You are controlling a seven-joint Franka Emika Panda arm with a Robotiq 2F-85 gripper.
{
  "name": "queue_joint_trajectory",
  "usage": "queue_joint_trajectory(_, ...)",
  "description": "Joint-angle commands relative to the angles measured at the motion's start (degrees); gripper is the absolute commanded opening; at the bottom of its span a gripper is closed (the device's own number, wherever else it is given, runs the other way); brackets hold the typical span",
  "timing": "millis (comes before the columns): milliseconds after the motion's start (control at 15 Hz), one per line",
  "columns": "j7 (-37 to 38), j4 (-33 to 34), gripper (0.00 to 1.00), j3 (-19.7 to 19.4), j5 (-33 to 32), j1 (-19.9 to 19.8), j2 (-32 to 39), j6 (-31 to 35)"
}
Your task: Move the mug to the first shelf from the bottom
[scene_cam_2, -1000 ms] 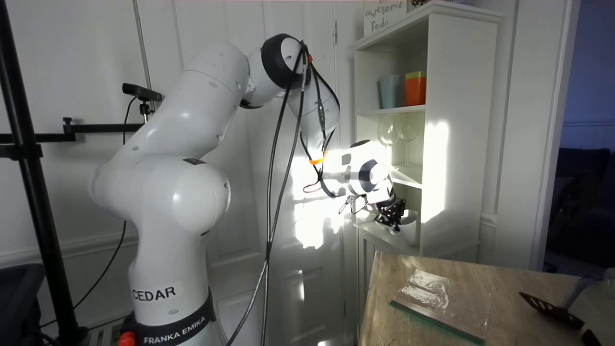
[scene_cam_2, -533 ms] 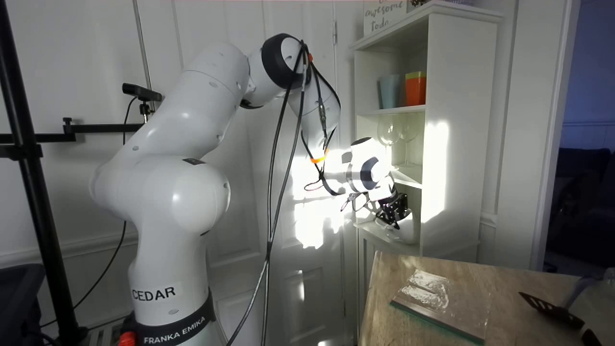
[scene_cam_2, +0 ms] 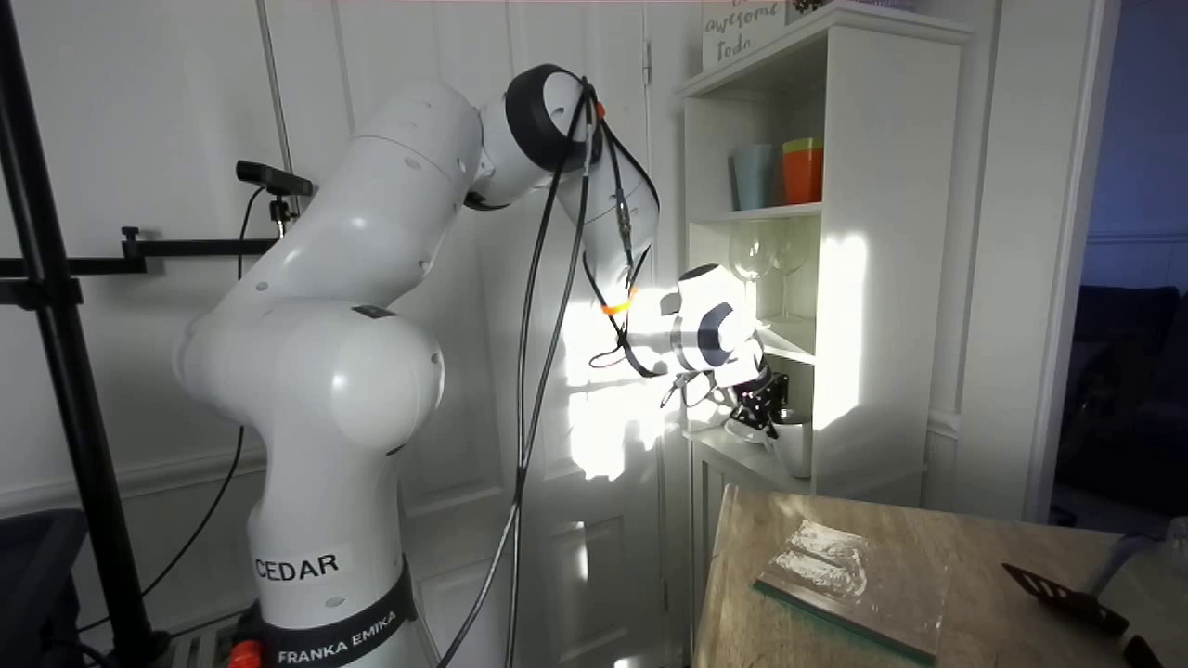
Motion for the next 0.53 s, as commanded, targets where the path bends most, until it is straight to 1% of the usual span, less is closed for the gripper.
queue_joint_trajectory(0, -1.31, 0.67, 0.16, 0.56, 1.73, -0.86, 0.65, 1.21)
queue_joint_trajectory(200, -1.32, 0.61, 0.21, 0.44, 1.78, -0.96, 0.61, 1.58)
queue_joint_trajectory(267, -1.31, 0.57, 0.25, 0.32, 1.82, -0.91, 0.64, 1.86)
queue_joint_trajectory(400, -1.38, 0.53, 0.25, 0.20, 1.91, -0.87, 0.62, 2.30)
queue_joint_trajectory(467, -1.46, 0.52, 0.28, 0.18, 1.98, -0.88, 0.61, 2.47)
